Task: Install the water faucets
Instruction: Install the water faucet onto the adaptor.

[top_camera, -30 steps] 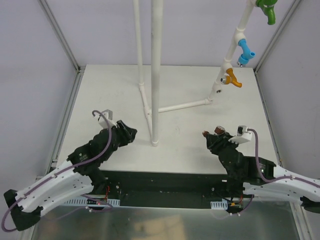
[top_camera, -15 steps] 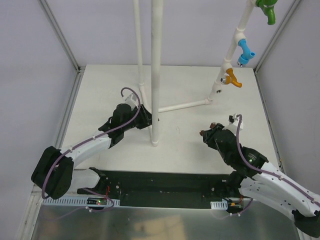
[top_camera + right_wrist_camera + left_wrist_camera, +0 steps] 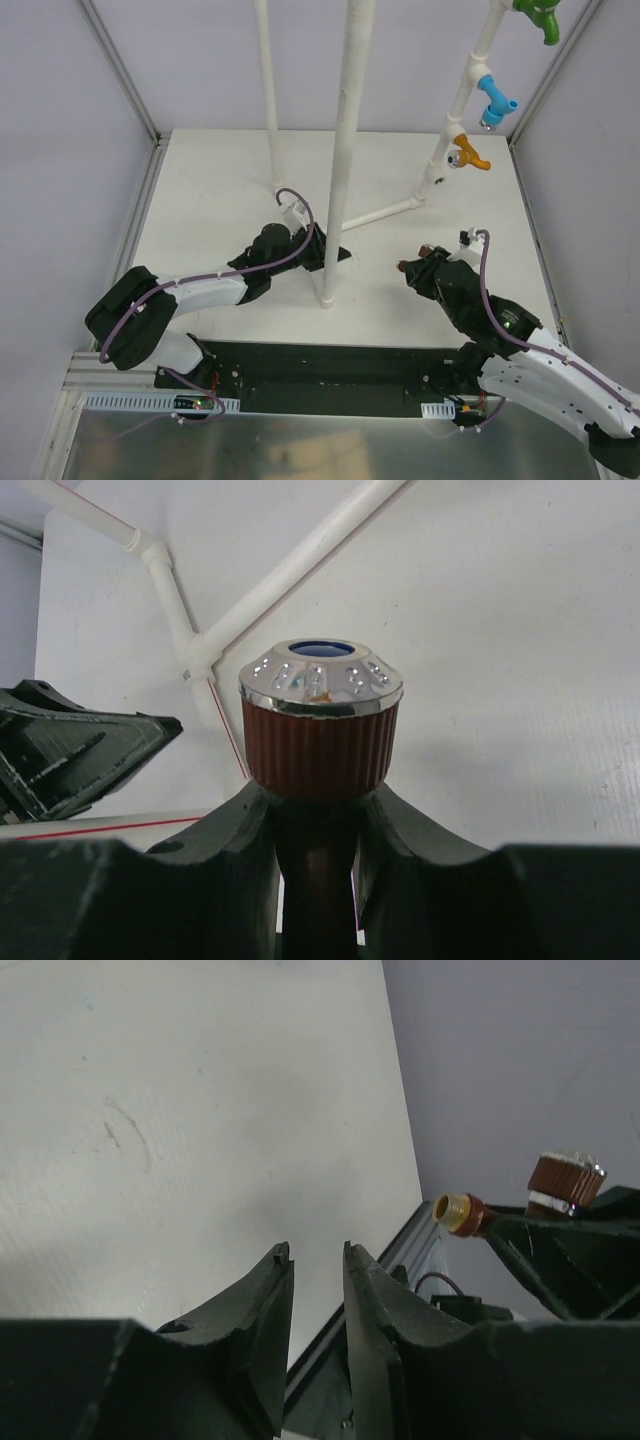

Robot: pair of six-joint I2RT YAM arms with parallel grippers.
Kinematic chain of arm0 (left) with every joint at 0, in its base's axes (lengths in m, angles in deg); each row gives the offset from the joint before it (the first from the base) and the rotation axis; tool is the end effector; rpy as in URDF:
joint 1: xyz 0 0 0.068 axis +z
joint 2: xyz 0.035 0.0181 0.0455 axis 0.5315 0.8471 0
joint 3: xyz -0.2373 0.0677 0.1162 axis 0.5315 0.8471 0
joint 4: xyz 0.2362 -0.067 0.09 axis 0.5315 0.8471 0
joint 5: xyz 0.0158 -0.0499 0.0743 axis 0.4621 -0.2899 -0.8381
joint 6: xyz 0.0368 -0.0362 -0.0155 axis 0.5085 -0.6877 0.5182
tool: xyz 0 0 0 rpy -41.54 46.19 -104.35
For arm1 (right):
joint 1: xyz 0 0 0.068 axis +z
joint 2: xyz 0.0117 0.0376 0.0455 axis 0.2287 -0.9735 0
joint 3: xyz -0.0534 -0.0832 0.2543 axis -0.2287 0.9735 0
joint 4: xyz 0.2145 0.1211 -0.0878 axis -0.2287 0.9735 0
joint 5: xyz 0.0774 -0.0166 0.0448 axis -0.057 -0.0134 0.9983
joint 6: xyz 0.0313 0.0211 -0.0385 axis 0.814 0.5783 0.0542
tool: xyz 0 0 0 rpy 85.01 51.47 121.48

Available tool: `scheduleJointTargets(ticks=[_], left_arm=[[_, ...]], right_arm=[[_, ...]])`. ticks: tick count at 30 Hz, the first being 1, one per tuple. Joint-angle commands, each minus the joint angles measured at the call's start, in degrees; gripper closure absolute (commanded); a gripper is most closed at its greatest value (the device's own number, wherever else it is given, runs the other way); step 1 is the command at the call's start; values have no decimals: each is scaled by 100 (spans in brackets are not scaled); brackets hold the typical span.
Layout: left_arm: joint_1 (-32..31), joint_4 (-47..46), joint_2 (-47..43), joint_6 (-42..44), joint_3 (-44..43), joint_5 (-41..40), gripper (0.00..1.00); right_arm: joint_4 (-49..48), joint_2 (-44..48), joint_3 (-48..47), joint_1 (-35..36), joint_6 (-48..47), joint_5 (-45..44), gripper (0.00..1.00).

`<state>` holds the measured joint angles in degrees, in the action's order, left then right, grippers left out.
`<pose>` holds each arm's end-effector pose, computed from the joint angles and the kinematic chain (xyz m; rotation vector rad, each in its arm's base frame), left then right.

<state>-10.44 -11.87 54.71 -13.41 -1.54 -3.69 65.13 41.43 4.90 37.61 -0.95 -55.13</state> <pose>0.2140 -0.2084 0.2238 -0.0383 1.9593 -1.4500 0.1001 0.0923 0.2831 0.1572 1.9578 0.4564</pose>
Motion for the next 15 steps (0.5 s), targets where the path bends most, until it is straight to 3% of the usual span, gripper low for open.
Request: scheduleJointTargets(ticks=[1,9,15], left_arm=[[-412,-949,-42,-398,377,-9,72],[-1238,-1144,-165,-486,580,-272,74],[-1572,-1679,317,-477,440,43,75]], right_arm=[[-86,159,-172,-29,-25,-181,100],[-6,282,-84,-20,28,-251,100],[3,300,-31,-38,63,-199,100]])
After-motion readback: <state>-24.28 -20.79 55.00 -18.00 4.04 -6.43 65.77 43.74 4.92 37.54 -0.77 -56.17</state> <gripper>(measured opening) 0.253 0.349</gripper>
